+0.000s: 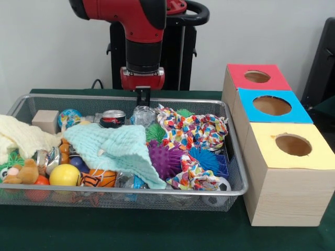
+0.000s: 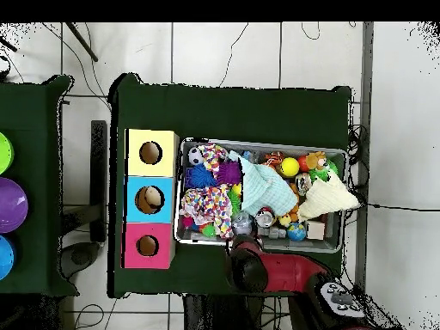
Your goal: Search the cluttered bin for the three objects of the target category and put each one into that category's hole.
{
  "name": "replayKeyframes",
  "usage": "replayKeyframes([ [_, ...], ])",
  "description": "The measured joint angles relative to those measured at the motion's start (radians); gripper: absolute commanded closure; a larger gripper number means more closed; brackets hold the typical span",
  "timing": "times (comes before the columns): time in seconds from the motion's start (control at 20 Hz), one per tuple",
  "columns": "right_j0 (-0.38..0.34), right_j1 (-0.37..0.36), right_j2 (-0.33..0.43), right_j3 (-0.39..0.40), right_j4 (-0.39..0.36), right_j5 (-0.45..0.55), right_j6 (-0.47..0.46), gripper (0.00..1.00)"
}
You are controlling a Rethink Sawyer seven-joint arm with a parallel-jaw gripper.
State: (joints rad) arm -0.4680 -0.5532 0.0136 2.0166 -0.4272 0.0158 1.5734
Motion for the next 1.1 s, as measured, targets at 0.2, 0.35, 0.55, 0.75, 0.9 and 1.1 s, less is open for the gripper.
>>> replayKeyframes([
  [0.2, 0.014, -0.015, 0.000, 0.000, 0.002, 0.000, 0.000, 1.00],
  [0.35, 0.031, -0.029, 0.000, 0.000, 0.010, 0.000, 0.000, 1.00],
  [0.55, 0.052, -0.050, 0.002, 0.000, 0.028, 0.004, 0.000, 1.00],
  [0.75, 0.068, -0.095, 0.015, 0.000, 0.057, 0.050, 0.000, 1.00],
  [0.9, 0.073, -0.128, 0.029, -0.001, 0.075, 0.100, 0.000, 1.00],
  [1.1, 0.072, -0.157, 0.049, -0.007, 0.081, 0.151, 0.000, 1.00],
])
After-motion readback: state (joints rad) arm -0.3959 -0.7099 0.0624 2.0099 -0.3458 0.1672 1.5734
